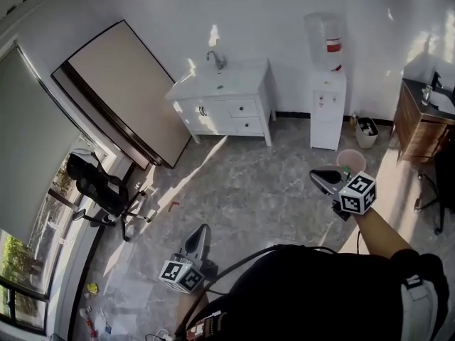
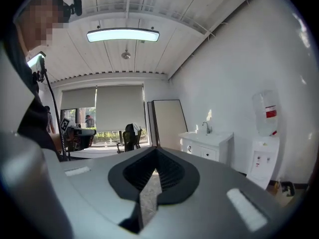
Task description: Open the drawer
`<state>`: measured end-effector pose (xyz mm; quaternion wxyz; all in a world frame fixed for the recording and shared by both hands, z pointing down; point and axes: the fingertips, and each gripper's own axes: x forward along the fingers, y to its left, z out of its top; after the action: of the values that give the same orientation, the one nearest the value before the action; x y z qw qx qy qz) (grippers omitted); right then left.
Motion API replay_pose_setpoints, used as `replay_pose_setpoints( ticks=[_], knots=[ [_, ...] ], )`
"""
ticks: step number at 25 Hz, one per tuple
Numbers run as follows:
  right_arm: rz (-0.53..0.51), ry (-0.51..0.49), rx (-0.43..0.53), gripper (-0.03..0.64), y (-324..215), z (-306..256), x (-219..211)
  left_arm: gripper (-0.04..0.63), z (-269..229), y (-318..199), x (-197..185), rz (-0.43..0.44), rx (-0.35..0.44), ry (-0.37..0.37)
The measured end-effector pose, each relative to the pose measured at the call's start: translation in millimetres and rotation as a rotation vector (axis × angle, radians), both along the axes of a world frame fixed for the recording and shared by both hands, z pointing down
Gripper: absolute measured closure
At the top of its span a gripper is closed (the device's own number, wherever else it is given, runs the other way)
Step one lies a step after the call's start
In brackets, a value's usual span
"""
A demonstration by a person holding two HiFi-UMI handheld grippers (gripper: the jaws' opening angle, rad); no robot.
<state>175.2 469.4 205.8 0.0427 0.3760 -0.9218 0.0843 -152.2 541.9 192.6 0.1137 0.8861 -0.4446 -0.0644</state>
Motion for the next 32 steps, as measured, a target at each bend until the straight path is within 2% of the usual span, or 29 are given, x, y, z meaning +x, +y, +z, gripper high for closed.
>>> replay_pose_setpoints(
  ticks=[4, 8, 12, 17, 22, 29, 32],
  knots=[
    [-0.026, 0.002, 0.005, 0.618, -48, 2, 33, 0.595, 2, -41, 45, 0.000, -0.012, -0.016],
    [-0.019, 0.010, -0.019, 0.618, -80, 18, 58, 0.595, 10, -74, 68, 0.000, -0.023, -0.014],
    [0.000, 0.013, -0.042, 0.618, -110, 31, 71, 0.595, 20, -111, 79, 0.018, -0.044, -0.011],
    [0.043, 0.034, -0.047, 0.618, -153, 41, 68, 0.595, 35, -169, 76, 0.065, -0.049, 0.013],
    [0.117, 0.055, -0.039, 0.618, -203, 37, 44, 0.595, 38, -244, 52, 0.146, -0.040, 0.037],
    [0.208, 0.052, -0.011, 0.618, -279, 5, -16, 0.595, 13, -346, -12, 0.234, -0.008, 0.026],
    [0.203, 0.053, -0.013, 0.618, -305, 6, -54, 0.595, 14, -376, -44, 0.246, -0.008, 0.021]
  ],
)
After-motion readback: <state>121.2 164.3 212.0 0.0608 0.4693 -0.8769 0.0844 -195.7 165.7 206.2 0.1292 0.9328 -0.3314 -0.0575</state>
